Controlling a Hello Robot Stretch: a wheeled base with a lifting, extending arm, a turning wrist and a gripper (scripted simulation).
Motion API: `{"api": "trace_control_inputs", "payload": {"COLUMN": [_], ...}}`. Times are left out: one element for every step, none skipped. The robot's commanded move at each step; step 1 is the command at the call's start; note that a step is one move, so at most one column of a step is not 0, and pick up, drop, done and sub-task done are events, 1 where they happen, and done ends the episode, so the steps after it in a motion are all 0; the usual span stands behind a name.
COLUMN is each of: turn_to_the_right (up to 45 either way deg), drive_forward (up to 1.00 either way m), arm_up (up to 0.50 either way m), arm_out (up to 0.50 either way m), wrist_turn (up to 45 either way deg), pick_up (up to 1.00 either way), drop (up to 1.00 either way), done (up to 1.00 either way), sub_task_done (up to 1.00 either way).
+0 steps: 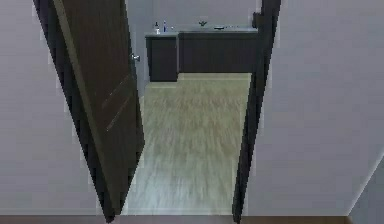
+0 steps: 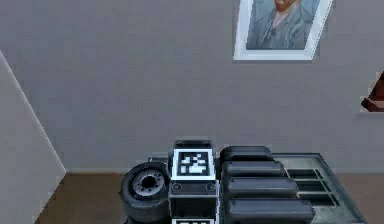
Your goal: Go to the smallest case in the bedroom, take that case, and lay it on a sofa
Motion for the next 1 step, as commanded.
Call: {"api": "trace_control_inputs", "payload": {"turn_to_the_right": [0.0], "drive_forward": [0.85], "arm_up": [0.00], "arm_out": [0.00], "wrist_turn": [0.0], "pick_up": [0.00], "drop": [0.00], "done": [0.00], "sub_task_done": [0.00]}}
